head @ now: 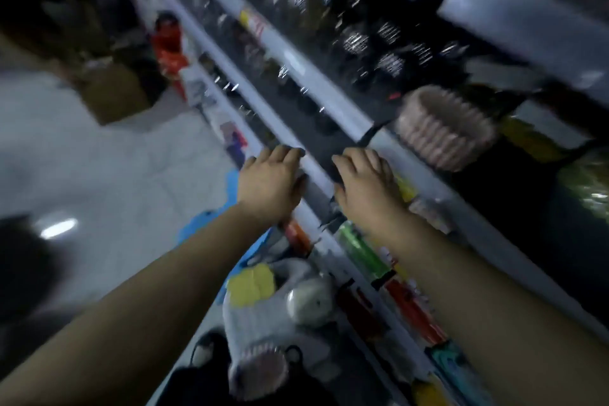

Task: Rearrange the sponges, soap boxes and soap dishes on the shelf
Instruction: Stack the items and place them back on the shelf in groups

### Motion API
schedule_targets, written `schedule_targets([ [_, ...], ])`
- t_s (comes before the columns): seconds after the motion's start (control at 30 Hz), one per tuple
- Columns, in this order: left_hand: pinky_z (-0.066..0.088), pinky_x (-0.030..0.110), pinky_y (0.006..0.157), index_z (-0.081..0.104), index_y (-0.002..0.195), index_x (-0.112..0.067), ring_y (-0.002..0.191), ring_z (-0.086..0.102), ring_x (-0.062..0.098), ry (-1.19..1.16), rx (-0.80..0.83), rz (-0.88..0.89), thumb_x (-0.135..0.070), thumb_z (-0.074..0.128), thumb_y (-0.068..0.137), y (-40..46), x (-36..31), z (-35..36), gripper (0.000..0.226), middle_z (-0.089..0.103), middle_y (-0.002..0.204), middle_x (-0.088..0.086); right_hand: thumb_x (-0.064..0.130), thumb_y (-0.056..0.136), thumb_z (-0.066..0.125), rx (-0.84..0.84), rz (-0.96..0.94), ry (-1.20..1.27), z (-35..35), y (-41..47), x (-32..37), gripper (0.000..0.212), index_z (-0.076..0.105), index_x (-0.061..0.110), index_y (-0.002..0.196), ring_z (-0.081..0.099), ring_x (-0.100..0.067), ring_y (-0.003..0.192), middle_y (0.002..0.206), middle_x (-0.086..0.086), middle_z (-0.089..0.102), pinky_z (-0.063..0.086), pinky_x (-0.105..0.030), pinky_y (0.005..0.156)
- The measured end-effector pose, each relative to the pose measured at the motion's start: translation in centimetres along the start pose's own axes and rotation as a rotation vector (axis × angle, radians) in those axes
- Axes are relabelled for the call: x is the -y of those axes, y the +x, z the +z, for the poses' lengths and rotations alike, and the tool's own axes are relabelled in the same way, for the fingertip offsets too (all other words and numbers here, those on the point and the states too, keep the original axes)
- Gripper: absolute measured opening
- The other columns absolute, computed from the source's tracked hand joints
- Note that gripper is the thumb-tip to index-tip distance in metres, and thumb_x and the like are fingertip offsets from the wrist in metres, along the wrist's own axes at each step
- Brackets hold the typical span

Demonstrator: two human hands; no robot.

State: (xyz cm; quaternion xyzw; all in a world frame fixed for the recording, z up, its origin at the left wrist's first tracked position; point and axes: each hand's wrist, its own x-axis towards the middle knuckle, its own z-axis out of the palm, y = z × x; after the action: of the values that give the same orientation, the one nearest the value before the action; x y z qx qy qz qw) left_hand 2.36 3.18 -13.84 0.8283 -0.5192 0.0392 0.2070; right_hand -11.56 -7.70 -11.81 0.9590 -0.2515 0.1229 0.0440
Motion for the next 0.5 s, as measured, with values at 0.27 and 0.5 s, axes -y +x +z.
schedule_targets([
  [0.27, 0.038, 0.04, 0.095, 0.046, 0.133, -0.022, 0.126, 0.043, 0.029, -0.006, 0.45, -0.567, -0.035, 0.052, 0.091, -20.2, 6.9, 8.5, 0.044, 0.049, 0.137, 0.003, 0.018, 0.086, 0.053, 0.591, -0.265, 0.149, 12.5, -9.4, 10.4, 0.033, 0.052, 0.008, 0.116, 0.045, -0.035, 0.119, 0.123, -0.014, 0.051, 0.036, -0.043, 0.096],
  [0.5, 0.036, 0.039, 0.101, 0.027, 0.142, -0.021, 0.133, 0.036, 0.024, -0.042, 0.937, -0.743, -0.031, 0.054, 0.09, -33.1, 7.8, 19.0, 0.059, 0.035, 0.148, 0.001, 0.013, 0.087, 0.051, 1.071, -0.27, 0.136, 23.7, -20.2, 13.3, 0.041, 0.041, 0.011, 0.127, 0.044, -0.032, 0.124, 0.131, -0.011, 0.047, 0.042, -0.04, 0.096],
])
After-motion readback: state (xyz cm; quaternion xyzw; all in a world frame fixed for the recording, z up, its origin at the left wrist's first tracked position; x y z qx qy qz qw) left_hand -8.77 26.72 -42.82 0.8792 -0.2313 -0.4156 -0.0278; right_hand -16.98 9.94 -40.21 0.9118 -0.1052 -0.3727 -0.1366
